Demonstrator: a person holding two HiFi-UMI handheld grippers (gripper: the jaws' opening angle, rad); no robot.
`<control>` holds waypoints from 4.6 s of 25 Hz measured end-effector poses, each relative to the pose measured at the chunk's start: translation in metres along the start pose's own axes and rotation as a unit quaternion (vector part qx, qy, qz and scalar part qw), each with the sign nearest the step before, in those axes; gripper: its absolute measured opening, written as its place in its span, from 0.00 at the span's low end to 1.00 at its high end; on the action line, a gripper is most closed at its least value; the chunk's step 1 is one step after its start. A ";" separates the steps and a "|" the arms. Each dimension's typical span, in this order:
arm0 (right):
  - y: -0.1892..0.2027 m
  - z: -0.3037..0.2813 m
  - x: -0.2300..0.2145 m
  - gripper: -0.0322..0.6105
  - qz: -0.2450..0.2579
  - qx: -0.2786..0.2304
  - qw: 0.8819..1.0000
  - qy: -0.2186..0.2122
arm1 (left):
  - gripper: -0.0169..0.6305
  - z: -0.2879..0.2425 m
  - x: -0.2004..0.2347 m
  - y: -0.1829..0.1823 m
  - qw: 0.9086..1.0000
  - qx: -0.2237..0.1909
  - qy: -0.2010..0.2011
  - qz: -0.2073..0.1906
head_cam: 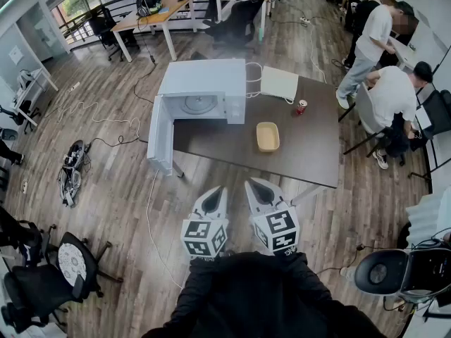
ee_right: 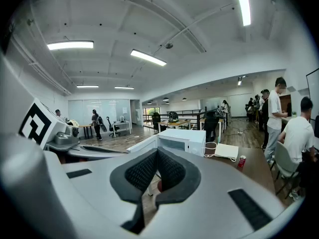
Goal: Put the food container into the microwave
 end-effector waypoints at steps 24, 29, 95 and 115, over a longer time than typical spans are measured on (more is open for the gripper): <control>0.001 -0.011 0.011 0.09 -0.009 0.001 1.000 0.004 | 0.08 0.003 0.019 0.002 1.000 -0.001 0.002 0.015; 0.001 -0.010 0.011 0.09 -0.024 -0.016 1.000 0.000 | 0.08 0.006 0.020 0.001 1.000 0.000 0.003 0.015; 0.039 -0.193 -0.214 0.09 -0.115 0.072 0.990 0.050 | 0.08 -0.294 0.083 -0.007 0.994 0.100 0.016 0.026; 0.131 -0.215 -0.269 0.09 -0.174 0.194 0.962 0.078 | 0.08 -0.366 0.092 0.052 0.981 0.194 0.020 0.024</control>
Point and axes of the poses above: the fingertips, and each gripper's own axes: z backward along the fingers, x to its left, y out of its underside, the point moved 10 cm from there along z, backward along the fingers, and after that the axes turned 7 degrees about -y, right-handed, at the moved point
